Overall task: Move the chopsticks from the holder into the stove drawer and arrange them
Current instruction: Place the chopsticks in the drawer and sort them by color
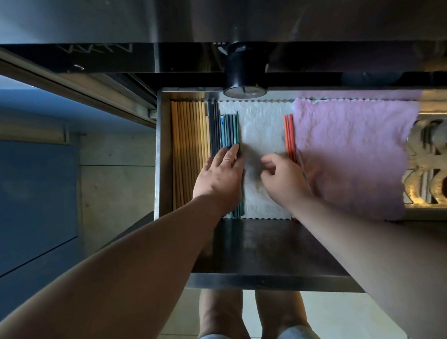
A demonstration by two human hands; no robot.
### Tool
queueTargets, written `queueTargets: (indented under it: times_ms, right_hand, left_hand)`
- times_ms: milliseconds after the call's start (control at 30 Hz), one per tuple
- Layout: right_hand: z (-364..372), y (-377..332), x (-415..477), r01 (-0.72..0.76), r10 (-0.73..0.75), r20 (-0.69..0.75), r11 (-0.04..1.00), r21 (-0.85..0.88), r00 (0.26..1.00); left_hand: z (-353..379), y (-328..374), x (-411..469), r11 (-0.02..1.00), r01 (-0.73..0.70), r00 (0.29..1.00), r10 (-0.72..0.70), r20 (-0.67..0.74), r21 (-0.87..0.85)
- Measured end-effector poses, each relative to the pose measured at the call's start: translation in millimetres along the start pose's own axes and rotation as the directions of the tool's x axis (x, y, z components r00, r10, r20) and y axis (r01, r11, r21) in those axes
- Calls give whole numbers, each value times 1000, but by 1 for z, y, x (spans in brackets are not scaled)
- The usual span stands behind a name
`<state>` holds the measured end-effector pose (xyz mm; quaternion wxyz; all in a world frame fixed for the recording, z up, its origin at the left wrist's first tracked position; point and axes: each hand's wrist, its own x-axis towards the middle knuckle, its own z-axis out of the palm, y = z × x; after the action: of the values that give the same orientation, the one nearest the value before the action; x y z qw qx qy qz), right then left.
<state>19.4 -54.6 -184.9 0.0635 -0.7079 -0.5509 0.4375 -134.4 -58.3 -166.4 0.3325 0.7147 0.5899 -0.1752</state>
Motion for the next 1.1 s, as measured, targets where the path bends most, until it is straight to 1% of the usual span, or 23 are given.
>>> queueTargets:
  times_ms: [67,100,167,233,333,433,500,567,667,800,900,1000,1100]
  right_hand:
    - [-15,12,-2,2,-2,-52,1000,3,999]
    - [-23,19,-3,-10,10,-74,1000,8,997]
    - [-38,36,-3,-48,50,-104,999,21,993]
    - [-52,52,-3,-86,83,-104,996,-18,991]
    - [-65,73,-2,-105,98,-105,992,-69,990]
    - [-68,76,-3,-61,59,-55,997,-50,997]
    - [-67,72,-1,-48,49,14,999,-13,999]
    - [-66,68,1,-61,63,62,998,-29,996]
    - [-60,70,5,-104,108,69,993,-59,992]
    - [-57,72,14,-178,184,97,982,-67,978]
    - [-58,71,15,-212,217,52,973,-86,975]
    - [-61,78,17,-239,238,-19,964,-117,971]
    - [-64,81,17,-231,229,-28,965,-126,973]
  left_hand:
    - [3,13,0,999,-16,998,14,-60,-29]
    - [4,21,1,999,-12,998,9,-60,-51]
    - [6,37,5,990,28,1000,-28,-2,-140]
    - [8,55,12,962,104,994,-89,70,-252]
    - [13,78,24,869,236,971,-197,132,-436]
    - [17,96,36,765,334,941,-302,150,-551]
    - [21,105,44,724,367,924,-355,141,-584]
    - [24,112,50,694,390,910,-390,138,-606]
    - [26,116,55,652,427,887,-436,151,-627]
    - [26,116,57,644,451,872,-465,153,-618]
    - [26,119,57,621,459,867,-470,167,-635]
    - [30,124,58,557,461,859,-476,189,-691]
    - [31,125,60,511,449,853,-490,181,-733]
